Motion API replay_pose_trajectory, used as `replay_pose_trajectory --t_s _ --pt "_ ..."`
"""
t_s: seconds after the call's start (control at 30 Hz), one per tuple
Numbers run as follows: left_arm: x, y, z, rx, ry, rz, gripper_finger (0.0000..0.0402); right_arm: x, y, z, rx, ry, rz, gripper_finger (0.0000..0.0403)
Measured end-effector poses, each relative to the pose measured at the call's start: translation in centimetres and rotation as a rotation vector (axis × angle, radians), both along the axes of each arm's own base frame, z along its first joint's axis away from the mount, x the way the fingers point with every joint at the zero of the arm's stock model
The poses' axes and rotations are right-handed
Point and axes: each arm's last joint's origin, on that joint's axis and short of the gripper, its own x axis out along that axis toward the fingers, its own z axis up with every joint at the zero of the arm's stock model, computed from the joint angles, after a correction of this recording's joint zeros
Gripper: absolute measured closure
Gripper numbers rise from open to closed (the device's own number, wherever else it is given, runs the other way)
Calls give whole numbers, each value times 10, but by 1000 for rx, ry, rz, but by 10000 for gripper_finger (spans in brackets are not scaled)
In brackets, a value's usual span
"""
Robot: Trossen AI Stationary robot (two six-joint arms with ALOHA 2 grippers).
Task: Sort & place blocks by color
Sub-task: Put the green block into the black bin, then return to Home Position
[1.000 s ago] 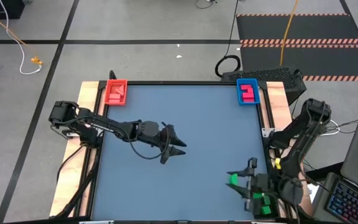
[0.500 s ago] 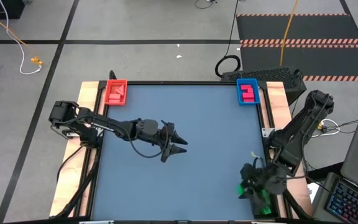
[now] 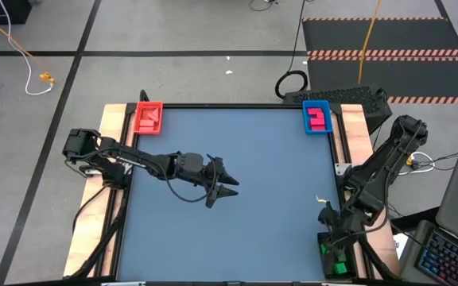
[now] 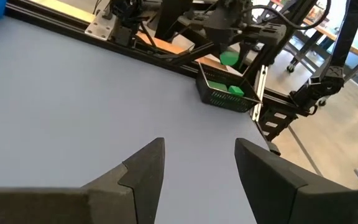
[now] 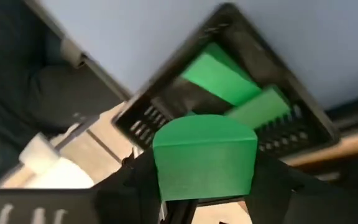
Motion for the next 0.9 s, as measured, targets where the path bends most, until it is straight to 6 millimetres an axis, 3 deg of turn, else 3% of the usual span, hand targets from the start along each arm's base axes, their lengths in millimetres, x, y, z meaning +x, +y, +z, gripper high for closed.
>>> replay_pose_trajectory --t_s 0.2,0.4,0.63,0.9 --pt "0 0 -1 0 10 0 204 -4 -1 0 27 130 -16 147" --pt "0 0 -1 10 7 -1 204 -5 -1 0 34 124 22 125" --pt "-7 10 14 69 -28 15 204 3 -5 -2 -92 -173 122 136" --pt "-30 23 55 286 -158 98 204 27 -29 9 -255 -529 157 150"
